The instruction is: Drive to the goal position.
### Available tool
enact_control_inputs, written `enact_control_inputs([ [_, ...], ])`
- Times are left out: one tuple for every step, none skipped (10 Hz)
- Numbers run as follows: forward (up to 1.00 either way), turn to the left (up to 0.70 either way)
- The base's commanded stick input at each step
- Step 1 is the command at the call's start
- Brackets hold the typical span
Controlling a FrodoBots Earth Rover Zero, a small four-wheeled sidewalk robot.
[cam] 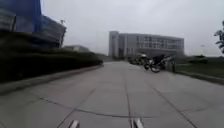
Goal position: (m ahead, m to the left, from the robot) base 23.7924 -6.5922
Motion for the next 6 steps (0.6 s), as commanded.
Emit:
enact_control_inputs([
  [0.85,0.00],
  [0.85,0.00],
  [0.85,0.00],
  [0.85,0.00],
  [0.85,0.00],
  [0.85,0.00],
])
